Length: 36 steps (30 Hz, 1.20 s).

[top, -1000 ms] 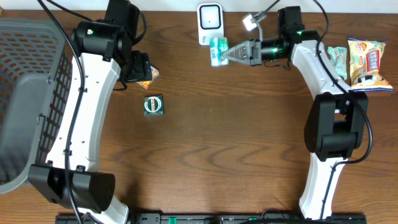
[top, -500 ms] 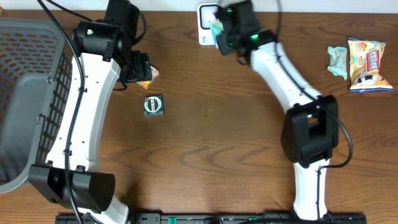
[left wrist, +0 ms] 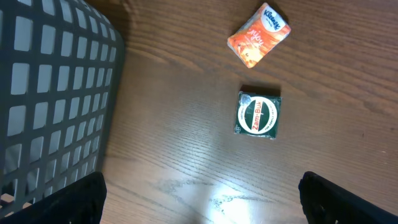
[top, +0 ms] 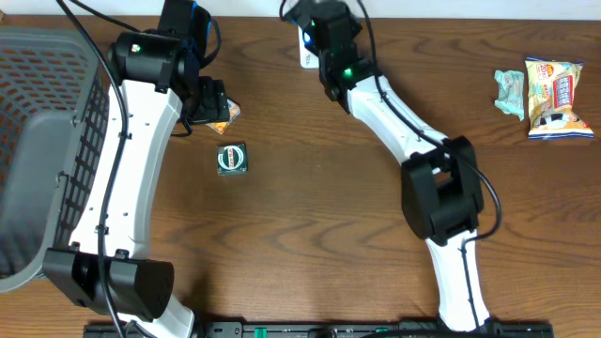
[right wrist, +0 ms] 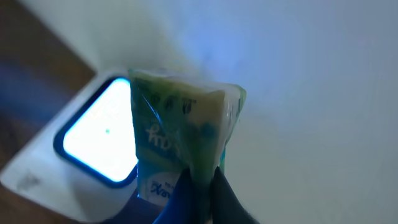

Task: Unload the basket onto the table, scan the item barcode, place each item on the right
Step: 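Carry the teal Kleenex pack right and drop it by the snack bag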

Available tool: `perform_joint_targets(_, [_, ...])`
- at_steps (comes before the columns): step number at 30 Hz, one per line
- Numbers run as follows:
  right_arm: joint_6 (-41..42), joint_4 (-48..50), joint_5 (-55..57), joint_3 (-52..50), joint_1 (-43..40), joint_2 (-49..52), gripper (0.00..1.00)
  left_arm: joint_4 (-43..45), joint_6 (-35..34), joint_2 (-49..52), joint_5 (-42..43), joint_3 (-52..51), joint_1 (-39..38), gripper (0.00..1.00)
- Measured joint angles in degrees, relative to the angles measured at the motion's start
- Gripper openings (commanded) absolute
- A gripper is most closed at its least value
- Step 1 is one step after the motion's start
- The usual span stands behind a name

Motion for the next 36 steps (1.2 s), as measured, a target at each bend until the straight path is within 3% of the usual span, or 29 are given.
perform_joint_targets(11, [-1.99, -0.46, 2.8, -0.02, -0.02, 1.84, 0.01, 0.02, 0.0, 0.0, -0.02, 0.0, 0.0, 0.97])
perform_joint_targets(18, [-0.2, -6.73, 4.68, 0.0, -2.89, 0.13, 0.01, 0.0, 0.0, 0.0, 0.0, 0.0, 0.0, 0.98])
perform_joint_targets(23, [5.01, -16.59, 4.85, 0.02, -10.6, -4.79, 0.01, -0.02, 0.0, 0.0, 0.0, 0.0, 0.0, 0.98])
perform_joint_targets(30, [15.02, -33.73, 4.55, 0.55, -27.76, -9.22, 0.01, 0.0, 0.0, 0.0, -0.02, 0.0, 0.0, 0.97])
perform_joint_targets(31, [16.83, -35.45, 4.5, 0.52, -30.29, -9.22, 0.02, 0.02, 0.0, 0.0, 0.0, 0.0, 0.0, 0.98])
perform_joint_targets(36, [23.61, -40.57, 4.5, 0.48, -38.45, -9.2, 0.31, 0.0, 0.0, 0.0, 0.0, 0.0, 0.0, 0.97])
